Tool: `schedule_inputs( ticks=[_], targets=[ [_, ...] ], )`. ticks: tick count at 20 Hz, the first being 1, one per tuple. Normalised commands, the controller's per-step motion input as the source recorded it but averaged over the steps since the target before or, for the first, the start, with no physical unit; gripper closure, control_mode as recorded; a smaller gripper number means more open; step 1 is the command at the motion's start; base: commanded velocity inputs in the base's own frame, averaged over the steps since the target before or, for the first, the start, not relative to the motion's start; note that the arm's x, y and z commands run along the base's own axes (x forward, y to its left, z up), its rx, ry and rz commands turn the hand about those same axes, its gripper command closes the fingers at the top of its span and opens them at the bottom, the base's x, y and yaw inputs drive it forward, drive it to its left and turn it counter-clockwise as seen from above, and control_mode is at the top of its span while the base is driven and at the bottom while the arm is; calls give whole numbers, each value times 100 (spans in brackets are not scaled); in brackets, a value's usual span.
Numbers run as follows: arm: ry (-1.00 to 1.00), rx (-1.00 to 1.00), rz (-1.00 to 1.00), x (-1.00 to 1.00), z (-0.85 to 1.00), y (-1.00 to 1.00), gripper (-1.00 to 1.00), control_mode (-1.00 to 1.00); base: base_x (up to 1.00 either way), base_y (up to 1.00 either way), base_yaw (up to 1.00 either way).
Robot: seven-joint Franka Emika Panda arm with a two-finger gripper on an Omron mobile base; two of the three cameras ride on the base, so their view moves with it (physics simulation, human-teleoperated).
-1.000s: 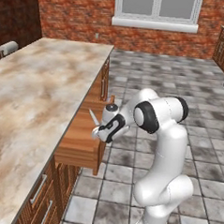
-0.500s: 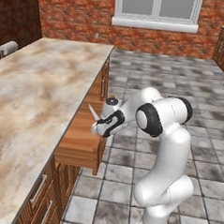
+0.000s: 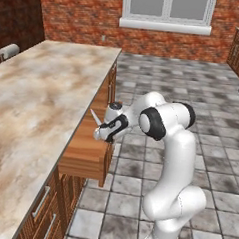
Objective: Pick up the metallic utensils from the counter and place them in the open drawer. Make sure not to pick up any wooden utensils.
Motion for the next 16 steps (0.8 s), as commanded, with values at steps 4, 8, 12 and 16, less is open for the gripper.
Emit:
schedule_inputs(
  ticks=[4, 8, 12, 16],
  targets=[
    [8, 0, 2, 41, -10, 29, 100, -100, 0, 0, 0],
    [15, 0, 0, 2, -36, -6, 100, -100, 0, 0, 0],
    [14, 0, 0, 0, -41, -20, 100, -100, 0, 0, 0],
    [14, 0, 0, 0, -39, -19, 100, -100, 0, 0, 0]
  ],
)
